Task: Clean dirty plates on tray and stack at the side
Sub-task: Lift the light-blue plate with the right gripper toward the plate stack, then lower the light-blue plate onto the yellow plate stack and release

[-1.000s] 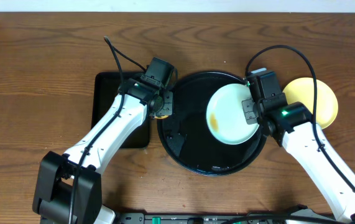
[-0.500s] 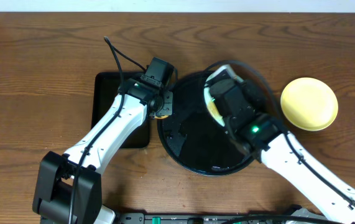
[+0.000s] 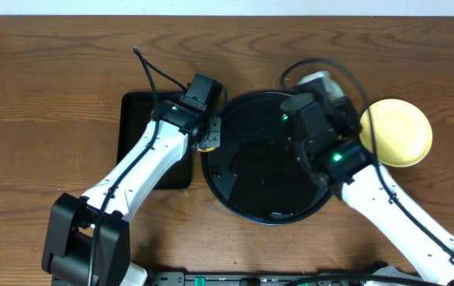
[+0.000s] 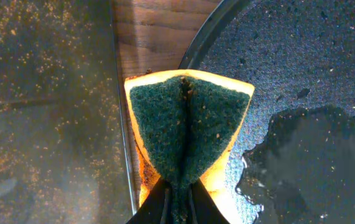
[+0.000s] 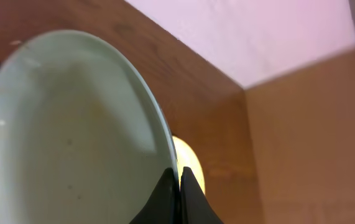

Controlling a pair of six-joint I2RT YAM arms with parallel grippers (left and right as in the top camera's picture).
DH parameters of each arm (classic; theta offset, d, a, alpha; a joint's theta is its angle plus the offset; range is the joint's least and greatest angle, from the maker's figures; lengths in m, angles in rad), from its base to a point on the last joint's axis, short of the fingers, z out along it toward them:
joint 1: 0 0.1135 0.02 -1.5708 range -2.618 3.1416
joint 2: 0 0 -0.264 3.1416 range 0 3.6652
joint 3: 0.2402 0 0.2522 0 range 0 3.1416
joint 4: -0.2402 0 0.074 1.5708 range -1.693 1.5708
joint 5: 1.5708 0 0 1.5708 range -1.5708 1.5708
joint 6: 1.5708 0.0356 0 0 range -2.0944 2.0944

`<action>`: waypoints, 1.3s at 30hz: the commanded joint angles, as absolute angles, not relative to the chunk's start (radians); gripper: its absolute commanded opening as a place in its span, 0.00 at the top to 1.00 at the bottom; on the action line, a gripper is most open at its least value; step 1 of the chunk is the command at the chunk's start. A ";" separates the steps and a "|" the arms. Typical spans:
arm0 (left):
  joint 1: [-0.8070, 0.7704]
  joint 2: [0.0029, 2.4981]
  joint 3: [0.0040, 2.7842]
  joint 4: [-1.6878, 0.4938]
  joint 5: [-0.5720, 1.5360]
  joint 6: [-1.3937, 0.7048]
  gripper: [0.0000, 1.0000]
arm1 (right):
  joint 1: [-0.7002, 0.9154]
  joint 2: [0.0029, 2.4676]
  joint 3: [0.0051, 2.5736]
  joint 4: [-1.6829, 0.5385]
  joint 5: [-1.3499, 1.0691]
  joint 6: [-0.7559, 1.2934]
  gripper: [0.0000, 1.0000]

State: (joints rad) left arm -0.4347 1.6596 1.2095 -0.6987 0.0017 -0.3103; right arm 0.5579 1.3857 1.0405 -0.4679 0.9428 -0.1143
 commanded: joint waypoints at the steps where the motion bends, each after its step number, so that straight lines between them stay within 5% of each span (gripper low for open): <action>1: -0.432 1.643 1.228 -0.699 0.009 -0.312 0.91 | 0.480 1.376 1.066 -0.468 0.940 0.051 0.99; 22: -0.432 1.643 1.228 -0.699 0.009 -0.312 0.92 | -0.201 1.377 1.064 -0.538 0.553 0.348 0.99; 31: -0.432 1.643 1.228 -0.699 0.009 -0.312 0.92 | -0.322 1.417 1.037 -0.534 0.436 0.348 0.98; 35: -0.432 1.643 1.228 -0.699 0.009 -0.312 0.92 | -0.328 1.446 1.037 -0.534 0.431 0.348 0.82; 39: -0.432 1.643 1.228 -0.699 0.009 -0.312 0.92 | -0.327 1.452 1.037 -0.532 0.368 0.347 0.80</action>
State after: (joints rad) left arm -0.4347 1.6596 1.2095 -0.6991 0.0021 -0.3103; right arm -0.3180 1.4460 1.0405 -0.5343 0.4225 0.3340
